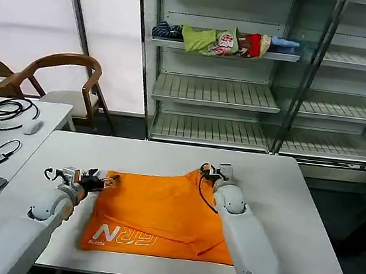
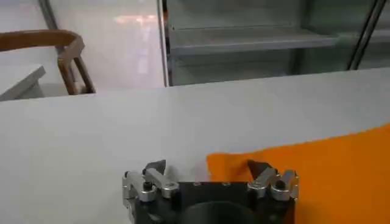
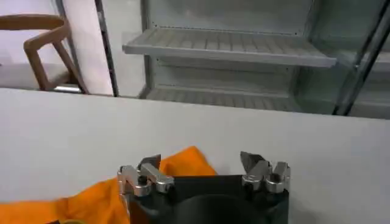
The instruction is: Fold and organize the clothes.
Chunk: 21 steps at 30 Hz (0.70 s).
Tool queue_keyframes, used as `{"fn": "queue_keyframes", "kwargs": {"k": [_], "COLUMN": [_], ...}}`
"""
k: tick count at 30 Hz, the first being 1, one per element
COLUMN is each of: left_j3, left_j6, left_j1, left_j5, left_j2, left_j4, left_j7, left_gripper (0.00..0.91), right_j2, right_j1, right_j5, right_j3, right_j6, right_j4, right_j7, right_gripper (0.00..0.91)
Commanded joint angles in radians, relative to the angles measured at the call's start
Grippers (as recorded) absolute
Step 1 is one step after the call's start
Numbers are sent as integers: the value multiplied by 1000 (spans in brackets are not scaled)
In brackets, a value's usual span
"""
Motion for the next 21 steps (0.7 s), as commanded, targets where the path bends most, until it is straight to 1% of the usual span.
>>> {"fn": "queue_keyframes", "kwargs": {"k": [1, 7, 8, 9, 10, 11, 21], "left_j3": [7, 7, 8, 9, 9, 9, 10], "left_j6": [-1, -2, -1, 0, 0, 0, -1], "left_j1": [-18, -17, -17, -17, -17, -17, -9], "left_j5": [4, 4, 4, 5, 5, 5, 2], "left_j2": [-5, -5, -5, -4, -4, -4, -6], "left_j4": [32, 30, 30, 29, 30, 30, 22], "left_j7": [2, 2, 1, 3, 9, 10, 20], "left_gripper": [907, 907, 645, 373, 91, 30, 20], "right_j2": [21, 24, 23, 21, 21, 21, 21], "right_j1": [16, 20, 20, 21, 21, 21, 22], "right_j5": [-9, -9, -9, -9, -8, -7, 2], "right_j3": [1, 7, 8, 8, 8, 9, 12], "right_j6": [5, 8, 7, 5, 5, 5, 2], "right_j4": [-52, -65, -65, -64, -63, -63, -66], "right_j7": [-6, -9, -11, -13, -15, -17, -32], "right_gripper": [907, 907, 635, 262, 0, 0, 0]}}
